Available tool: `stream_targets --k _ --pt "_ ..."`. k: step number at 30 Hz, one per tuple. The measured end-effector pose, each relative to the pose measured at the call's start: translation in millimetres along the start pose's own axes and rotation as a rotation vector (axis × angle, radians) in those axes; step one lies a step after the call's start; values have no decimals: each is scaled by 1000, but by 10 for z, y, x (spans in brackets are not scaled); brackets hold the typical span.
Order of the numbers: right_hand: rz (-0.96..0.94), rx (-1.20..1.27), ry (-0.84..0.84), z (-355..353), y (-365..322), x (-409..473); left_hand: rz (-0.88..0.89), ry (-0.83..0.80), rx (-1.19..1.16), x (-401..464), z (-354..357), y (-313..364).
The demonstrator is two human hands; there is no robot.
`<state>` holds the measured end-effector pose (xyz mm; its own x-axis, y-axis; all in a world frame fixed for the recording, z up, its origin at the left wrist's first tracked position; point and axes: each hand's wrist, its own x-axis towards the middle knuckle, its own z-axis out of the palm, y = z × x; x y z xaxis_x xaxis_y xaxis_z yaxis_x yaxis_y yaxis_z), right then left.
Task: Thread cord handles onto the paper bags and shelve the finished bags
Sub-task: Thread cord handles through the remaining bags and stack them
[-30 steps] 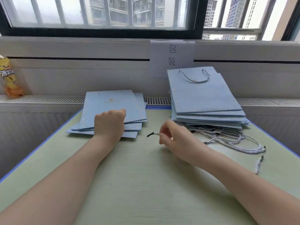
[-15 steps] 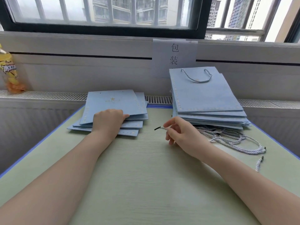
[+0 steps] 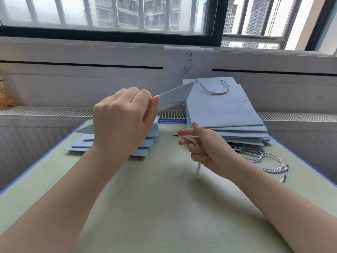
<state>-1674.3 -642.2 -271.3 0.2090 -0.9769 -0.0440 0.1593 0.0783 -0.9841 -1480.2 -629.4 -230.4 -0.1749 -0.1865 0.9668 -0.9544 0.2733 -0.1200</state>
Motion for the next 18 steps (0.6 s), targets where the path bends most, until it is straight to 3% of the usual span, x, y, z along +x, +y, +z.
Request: stream_targets --k 4,6,9,13,15,18 --pt "107 204 -100 -73 -134 -3 270 -93 -323 29 -162 215" --pt "125 162 -80 -120 -135 -9 266 -187 -537 18 -192 242" --pt "112 -71 -26 -180 -84 -34 9 -270 -713 11 -169 212" --pt "82 -220 -71 -273 -107 -14 -345 -327 -364 -34 58 -18" --pt "72 -227 -148 -349 -183 -28 -498 -460 -229 -105 218 -265" --pt "78 -254 -256 -508 -320 -145 -876 -600 -442 -188 320 -573"
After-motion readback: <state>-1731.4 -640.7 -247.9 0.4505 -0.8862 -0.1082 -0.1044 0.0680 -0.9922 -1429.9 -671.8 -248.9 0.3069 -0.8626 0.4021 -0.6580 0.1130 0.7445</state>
